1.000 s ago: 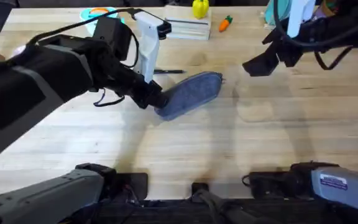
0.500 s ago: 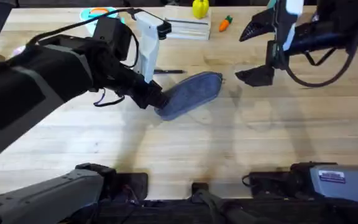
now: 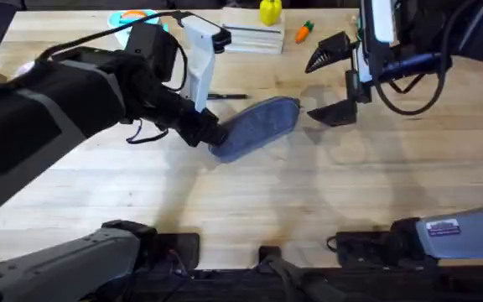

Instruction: Unzip the bag, pick up the pens from the table one at a time and place them inside, then zip the bag closed.

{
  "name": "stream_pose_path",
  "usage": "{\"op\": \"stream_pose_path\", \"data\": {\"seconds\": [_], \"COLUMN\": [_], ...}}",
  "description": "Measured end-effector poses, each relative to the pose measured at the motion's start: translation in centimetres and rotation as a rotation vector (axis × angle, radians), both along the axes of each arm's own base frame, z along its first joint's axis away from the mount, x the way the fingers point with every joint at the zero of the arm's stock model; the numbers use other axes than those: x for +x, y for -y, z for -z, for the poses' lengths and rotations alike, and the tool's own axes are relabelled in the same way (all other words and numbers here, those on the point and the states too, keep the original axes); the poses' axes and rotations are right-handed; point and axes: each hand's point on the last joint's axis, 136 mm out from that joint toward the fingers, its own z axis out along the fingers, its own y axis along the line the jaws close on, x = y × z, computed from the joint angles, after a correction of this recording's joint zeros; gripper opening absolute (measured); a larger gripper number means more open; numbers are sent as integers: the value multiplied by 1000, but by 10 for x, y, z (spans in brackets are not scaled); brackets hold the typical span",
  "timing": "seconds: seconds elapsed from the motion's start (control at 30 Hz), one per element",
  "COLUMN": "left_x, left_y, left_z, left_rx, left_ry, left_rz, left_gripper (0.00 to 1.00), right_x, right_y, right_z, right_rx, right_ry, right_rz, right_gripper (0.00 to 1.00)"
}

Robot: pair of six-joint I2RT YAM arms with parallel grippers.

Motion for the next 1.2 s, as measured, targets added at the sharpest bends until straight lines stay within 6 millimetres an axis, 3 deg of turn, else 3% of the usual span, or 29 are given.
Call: {"op": "stream_pose_path", "data": {"seconds": [0.53,0.63,0.7,0.87,1.07,1.2], "left_x": [0,0,0,0,0,0], "left_y": [0,0,0,0,0,0], "left_z": [0,0,0,0,0,0], "left_rx": [0,0,0,0,0,0], "left_ry": [0,0,0,0,0,0], "left_rz": [0,0,0,0,0,0], "left_gripper": [43,43,43,43,43,43], "right_x": [5,3,2,-1,-2,-2], "right_y": [0,1,-1,-8,-19,-20], "right_z": [2,13,28,39,39,40], "right_rx": [-11,-20,-24,-28,-28,-29], "right_ry": [28,-11,-57,-86,-69,-71], "right_rz": [-9,-9,-14,-38,-70,-73], "right_gripper": [995,928,981,984,806,566]}}
